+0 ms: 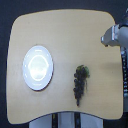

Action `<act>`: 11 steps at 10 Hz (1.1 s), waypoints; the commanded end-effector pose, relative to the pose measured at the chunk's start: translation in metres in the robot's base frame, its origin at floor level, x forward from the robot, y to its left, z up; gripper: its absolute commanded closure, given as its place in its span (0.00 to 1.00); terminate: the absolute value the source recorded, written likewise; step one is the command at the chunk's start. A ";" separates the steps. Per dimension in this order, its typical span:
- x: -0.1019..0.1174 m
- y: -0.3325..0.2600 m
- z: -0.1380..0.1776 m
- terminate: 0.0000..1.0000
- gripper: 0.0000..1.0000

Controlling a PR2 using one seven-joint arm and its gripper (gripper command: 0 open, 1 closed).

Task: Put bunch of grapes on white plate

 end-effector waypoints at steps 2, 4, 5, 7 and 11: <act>0.002 0.004 -0.004 0.00 0.00; 0.003 0.009 -0.007 0.00 0.00; 0.000 0.019 -0.011 0.00 0.00; -0.012 0.045 -0.019 0.00 0.00; -0.037 0.094 -0.027 0.00 0.00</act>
